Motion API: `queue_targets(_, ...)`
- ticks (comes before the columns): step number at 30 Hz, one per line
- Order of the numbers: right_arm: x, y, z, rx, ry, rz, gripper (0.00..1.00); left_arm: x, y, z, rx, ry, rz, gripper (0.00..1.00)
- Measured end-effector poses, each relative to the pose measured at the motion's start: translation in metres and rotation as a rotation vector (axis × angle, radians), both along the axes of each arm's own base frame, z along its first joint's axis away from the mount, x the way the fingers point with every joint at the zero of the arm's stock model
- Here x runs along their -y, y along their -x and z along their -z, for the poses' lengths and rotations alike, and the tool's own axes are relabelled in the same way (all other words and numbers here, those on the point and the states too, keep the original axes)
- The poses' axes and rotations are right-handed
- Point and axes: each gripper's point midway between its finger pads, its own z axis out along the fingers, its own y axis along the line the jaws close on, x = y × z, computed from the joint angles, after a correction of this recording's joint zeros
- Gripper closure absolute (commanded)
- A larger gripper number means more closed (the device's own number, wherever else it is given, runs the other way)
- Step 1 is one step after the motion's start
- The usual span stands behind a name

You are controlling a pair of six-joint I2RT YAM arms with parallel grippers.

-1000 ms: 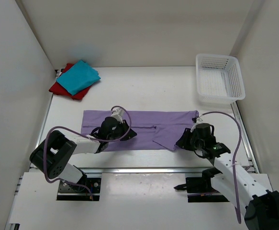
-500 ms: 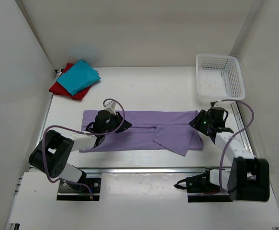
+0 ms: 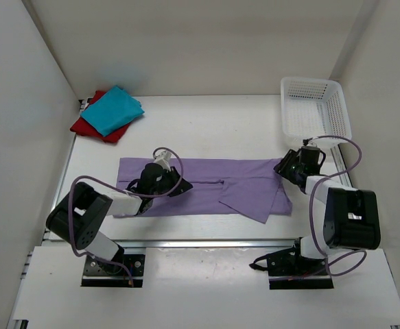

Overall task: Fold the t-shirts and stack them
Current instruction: Fold the other side of the tshirt into a rectangle

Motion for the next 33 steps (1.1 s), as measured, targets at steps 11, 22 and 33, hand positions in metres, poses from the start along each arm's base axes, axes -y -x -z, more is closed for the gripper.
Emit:
queue_targets(11, 0.010, -0.020, -0.003, 0.006, 0.012, 0.030, 0.99, -0.046, 0.001, 0.037, -0.093, -0.026, -0.119, 0.87)
queue_targets(22, 0.028, -0.061, 0.003, -0.015, 0.011, 0.057, 0.72, -0.074, 0.008, 0.040, -0.122, 0.027, -0.189, 0.87)
queue_targets(33, 0.007, -0.039, -0.044, 0.073, 0.063, 0.042, 0.99, -0.066, 0.006, 0.000, -0.032, 0.044, -0.169, 0.84)
